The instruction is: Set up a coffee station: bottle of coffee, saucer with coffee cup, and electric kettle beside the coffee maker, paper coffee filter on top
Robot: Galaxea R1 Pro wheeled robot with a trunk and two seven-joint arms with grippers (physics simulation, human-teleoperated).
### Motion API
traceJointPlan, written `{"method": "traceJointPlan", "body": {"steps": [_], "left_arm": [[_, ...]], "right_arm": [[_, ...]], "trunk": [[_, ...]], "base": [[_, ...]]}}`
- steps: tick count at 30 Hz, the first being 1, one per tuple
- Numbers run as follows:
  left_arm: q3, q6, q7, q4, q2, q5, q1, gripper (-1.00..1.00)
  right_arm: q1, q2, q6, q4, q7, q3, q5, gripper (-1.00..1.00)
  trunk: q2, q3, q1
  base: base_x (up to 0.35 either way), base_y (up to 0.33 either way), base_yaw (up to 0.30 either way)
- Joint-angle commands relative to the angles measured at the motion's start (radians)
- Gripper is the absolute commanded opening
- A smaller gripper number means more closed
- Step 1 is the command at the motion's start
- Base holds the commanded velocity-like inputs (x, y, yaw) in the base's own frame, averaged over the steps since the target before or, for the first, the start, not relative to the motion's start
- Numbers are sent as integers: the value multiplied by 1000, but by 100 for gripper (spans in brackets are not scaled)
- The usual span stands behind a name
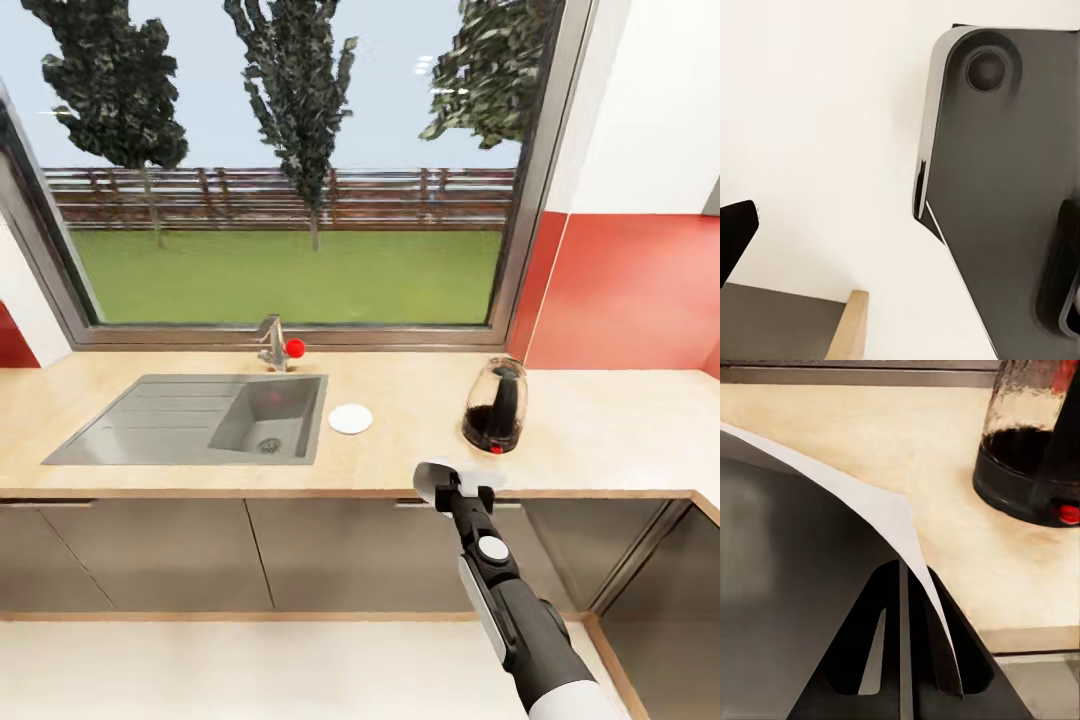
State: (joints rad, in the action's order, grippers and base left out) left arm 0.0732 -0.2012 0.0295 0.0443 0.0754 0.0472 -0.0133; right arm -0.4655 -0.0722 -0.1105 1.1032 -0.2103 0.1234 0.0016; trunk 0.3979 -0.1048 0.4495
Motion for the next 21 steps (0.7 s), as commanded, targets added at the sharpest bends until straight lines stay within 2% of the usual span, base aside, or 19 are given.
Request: {"method": "traceJointPlan", "body": {"steps": [1, 11, 21], "left_arm": [[7, -1, -2, 2, 0, 3, 0, 100], [7, -1, -2, 3, 0, 3, 0, 100], [7, -2, -2, 3, 4, 5, 0, 100]], "right_arm": [[-1, 0, -6, 1, -6, 2, -3, -100], [-1, 0, -6, 1, -6, 3, -3, -100], [-1, 0, -6, 0, -6, 3, -4, -100]], "trunk": [[2, -1, 1], [2, 5, 1], [2, 11, 1]], "base": [[-103, 301, 277], [-170, 280, 276], [-11, 304, 275]]}}
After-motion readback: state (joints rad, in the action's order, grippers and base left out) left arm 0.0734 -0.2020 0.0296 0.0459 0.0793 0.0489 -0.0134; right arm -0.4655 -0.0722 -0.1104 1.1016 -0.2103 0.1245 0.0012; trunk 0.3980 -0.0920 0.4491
